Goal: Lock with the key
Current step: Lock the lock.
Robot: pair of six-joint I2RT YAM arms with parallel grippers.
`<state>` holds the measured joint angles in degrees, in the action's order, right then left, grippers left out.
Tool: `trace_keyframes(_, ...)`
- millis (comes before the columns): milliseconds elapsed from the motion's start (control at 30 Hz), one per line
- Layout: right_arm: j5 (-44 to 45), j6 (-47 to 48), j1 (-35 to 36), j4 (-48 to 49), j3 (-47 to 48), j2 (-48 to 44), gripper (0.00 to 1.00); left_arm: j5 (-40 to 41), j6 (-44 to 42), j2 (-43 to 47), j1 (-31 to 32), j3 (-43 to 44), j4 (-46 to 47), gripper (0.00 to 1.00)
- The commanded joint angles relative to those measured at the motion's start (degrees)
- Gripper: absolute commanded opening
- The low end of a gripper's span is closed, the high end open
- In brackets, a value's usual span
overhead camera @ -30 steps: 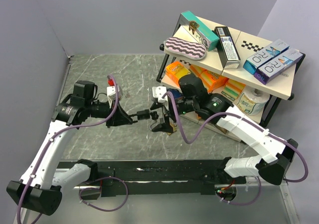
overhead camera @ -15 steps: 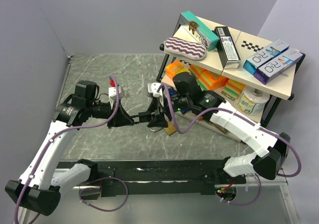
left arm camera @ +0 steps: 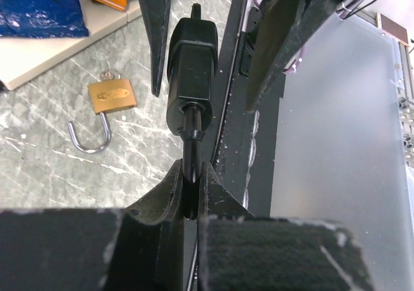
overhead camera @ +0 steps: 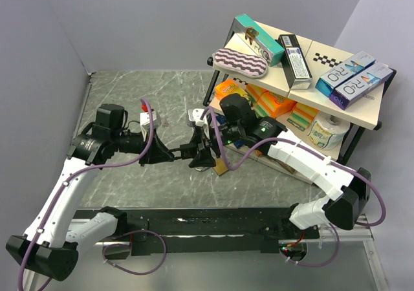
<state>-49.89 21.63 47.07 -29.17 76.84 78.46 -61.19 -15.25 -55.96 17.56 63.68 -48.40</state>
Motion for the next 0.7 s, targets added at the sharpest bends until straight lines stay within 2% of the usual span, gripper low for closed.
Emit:
trace_keyframes(0,-3.0,-0.4,0.2,0.8,1.1,0.6,0.64,-4.1,0.7,1.7,0.1,3.3,5.9,0.01)
trace_keyframes(133,-4.2,-0.9,0.5,1.6,0.8,0.0,0.49,-3.4,0.9,1.9,0.1,3.0,6.6,0.01)
trace_keyframes(167,-4.5,-1.1,0.3,1.7,0.8,0.0,0.38,-3.2,1.0,2.0,0.1,2.9,6.7,0.01)
trace_keyframes(333,-8.2,-1.2,0.3,0.9,1.8,0.3,0.15,-0.7,1.7,2.9,0.2,1.9,9.2,0.01)
trace_keyframes(367,-8.6,-1.5,0.3,0.8,1.9,0.4,0.03,-0.7,1.6,3.0,0.2,1.7,9.6,0.01)
trace_keyframes(400,-8.8,-1.7,0.3,1.1,2.0,0.4,0.00,-0.6,1.4,3.3,0.3,1.4,10.0,0.01)
trace_keyframes(667,-12.7,-4.0,0.5,1.2,4.2,1.7,0.00,0.2,4.6,3.9,2.6,-0.9,15.3,0.01)
